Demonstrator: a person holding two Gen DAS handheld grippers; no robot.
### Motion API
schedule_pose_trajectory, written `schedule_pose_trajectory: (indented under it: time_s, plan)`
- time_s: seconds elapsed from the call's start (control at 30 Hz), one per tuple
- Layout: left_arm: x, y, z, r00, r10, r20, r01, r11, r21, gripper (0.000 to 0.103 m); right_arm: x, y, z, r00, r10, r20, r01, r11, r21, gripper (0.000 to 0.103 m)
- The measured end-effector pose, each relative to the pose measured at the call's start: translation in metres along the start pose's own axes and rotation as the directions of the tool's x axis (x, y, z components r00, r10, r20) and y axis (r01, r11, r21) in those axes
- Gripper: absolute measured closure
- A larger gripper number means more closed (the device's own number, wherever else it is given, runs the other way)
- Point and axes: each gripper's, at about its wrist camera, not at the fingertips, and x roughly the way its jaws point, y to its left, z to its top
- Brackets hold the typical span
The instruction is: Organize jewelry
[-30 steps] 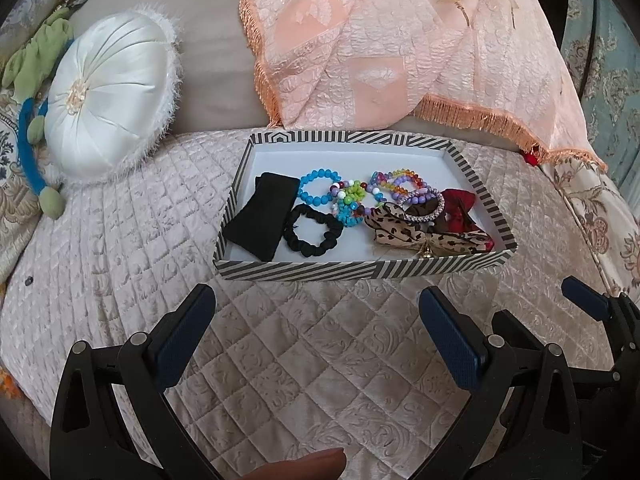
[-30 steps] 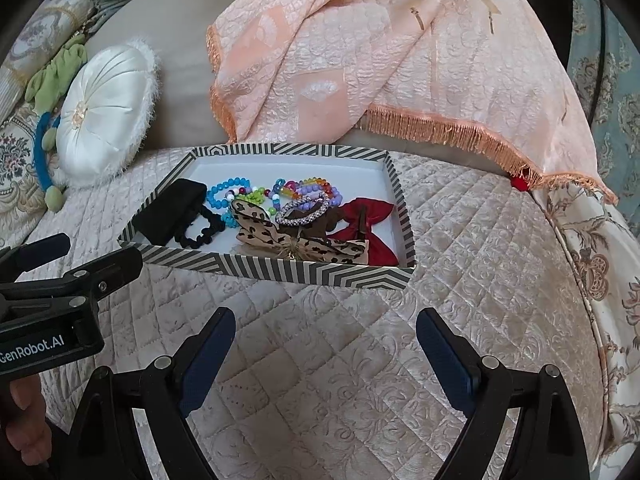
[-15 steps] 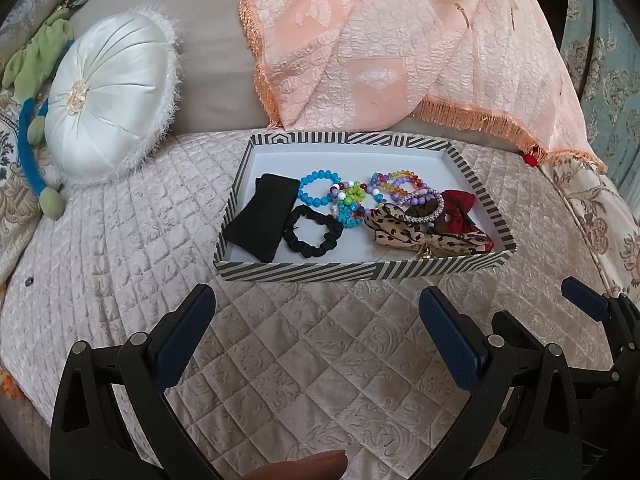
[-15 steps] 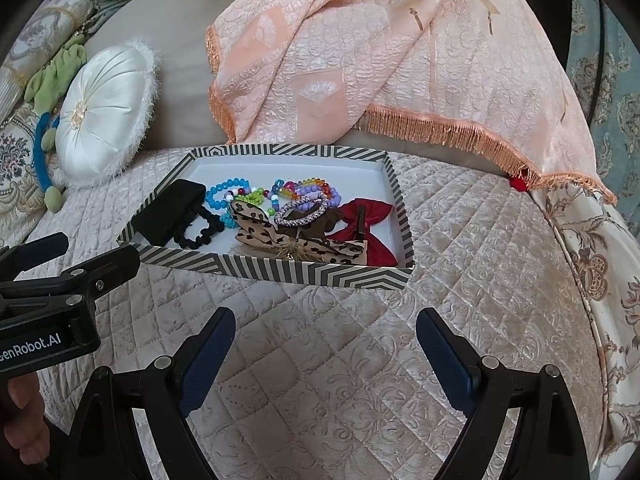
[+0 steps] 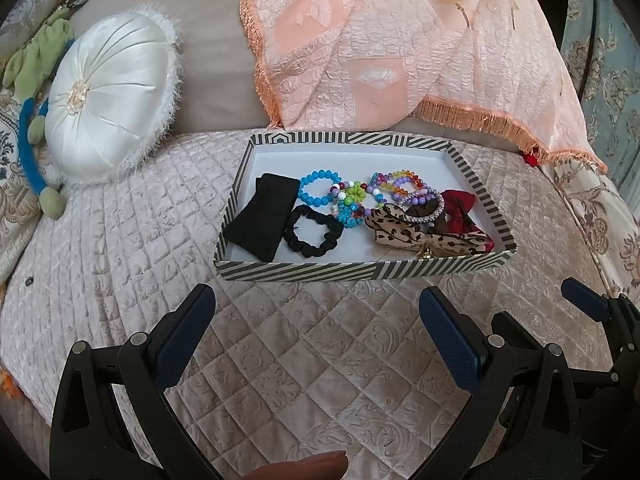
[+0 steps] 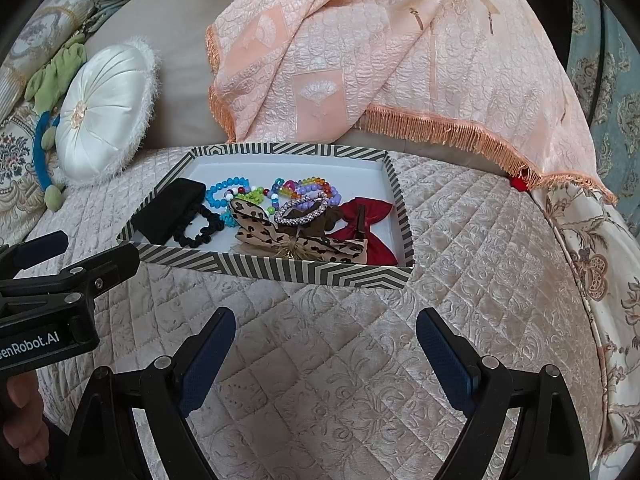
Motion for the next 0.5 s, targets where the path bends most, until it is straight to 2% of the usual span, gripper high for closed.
schedule_pose_trajectory:
  time_s: [0.5]
  plan:
    - [0.0002, 0.0001, -0.0005, 1.000, 0.000, -0.001, 0.000, 1.000, -0.001, 0.001, -0.0002, 0.0007, -0.0006, 1.000, 0.000, 0.002, 0.000, 1.000, -0.001, 0.013]
